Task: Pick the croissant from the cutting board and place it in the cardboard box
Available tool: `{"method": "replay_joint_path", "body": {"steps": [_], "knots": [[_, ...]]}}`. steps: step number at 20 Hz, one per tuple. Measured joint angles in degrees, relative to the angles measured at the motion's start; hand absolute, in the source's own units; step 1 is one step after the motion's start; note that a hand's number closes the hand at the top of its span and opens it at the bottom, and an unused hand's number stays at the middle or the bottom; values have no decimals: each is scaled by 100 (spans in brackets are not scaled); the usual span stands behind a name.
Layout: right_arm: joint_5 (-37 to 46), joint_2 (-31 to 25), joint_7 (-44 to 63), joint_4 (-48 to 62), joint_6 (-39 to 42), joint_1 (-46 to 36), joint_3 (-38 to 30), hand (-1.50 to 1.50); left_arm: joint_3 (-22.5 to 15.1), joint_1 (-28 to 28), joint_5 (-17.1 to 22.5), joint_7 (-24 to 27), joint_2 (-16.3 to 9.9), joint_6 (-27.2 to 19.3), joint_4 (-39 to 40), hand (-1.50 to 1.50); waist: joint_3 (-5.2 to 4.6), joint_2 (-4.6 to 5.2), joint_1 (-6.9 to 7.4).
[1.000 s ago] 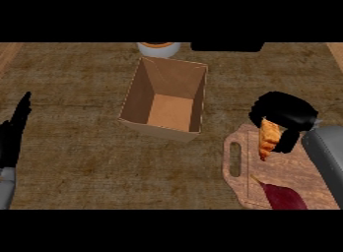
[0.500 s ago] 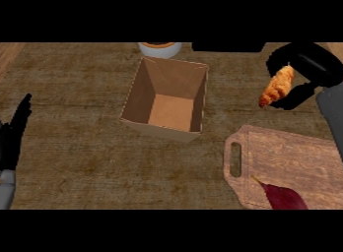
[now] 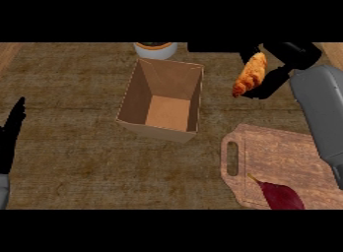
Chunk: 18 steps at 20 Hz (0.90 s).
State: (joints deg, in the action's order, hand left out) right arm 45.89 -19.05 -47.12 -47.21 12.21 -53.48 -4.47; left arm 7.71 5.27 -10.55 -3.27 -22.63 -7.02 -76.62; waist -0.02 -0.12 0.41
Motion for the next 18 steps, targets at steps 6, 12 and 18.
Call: {"method": "replay_joint_path", "body": {"steps": [6, 12, 18], "knots": [[-328, 794, 1157, -360, 650, -423, 34, 150, 41, 16, -47, -39, 21, 2, -22, 0, -2, -6, -16], [-505, 1574, 2210, -98, 706, -916, 37, 150, 24, 53, -99, -32, 75, 40, -9, 0, -2, 13, 31], [-1056, 1826, 2656, 592, 191, -1280, 605, 150, 16, 142, -180, 43, 135, 47, 59, 0, -2, 34, 113]]}}
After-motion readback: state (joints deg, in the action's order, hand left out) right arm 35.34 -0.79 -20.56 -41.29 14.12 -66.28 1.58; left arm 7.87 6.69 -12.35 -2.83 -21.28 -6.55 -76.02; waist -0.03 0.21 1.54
